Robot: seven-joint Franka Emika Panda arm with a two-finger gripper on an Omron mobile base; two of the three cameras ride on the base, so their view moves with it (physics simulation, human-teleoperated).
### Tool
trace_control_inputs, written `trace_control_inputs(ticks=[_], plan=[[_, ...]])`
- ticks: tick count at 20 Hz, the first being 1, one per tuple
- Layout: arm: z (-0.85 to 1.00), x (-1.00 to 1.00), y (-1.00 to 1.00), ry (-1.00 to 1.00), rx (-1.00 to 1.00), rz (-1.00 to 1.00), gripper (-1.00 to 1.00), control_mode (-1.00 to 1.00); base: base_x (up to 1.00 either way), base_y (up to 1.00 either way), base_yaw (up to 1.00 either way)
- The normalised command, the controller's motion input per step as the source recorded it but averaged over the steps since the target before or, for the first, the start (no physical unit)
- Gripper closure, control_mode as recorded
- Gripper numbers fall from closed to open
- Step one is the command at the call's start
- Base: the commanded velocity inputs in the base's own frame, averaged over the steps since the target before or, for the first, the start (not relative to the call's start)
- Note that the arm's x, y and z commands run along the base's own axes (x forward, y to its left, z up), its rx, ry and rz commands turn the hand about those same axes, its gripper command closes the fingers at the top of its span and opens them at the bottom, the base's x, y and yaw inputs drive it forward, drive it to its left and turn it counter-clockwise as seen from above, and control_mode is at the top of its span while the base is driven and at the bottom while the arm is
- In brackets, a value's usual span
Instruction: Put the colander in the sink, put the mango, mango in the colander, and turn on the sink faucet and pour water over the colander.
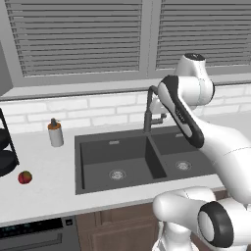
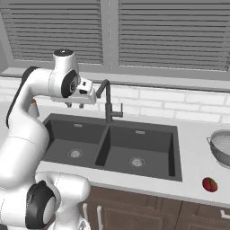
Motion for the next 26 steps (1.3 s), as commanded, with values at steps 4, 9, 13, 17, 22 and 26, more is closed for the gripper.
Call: trace_control_inputs(ticks=[4, 9, 13, 17, 22, 26], plan=[[0.0, -0.21, 0.0, -0.01, 0.0, 0.0, -1.0, -1.0, 0.0, 0.0, 0.0], [-0.02, -0.51, -0.3, -0.03, 0.0, -0.02, -1.0, -1.0, 0.0, 0.0, 0.0], [0.0, -0.44, -0.75, -0.01, 0.0, 0.0, -1.0, -1.0, 0.0, 0.0, 0.0], [0.0, -0.23, -0.91, 0.0, 0.0, 0.0, -1.0, -1.0, 0.0, 0.0, 0.0], [-0.02, -0.04, -0.98, 0.0, 0.0, 0.0, -1.0, -1.0, 0.0, 0.0, 0.0], [-0.09, 0.0, -1.0, 0.0, 0.0, 0.0, -1.0, -1.0, 0.0, 0.0, 0.0]])
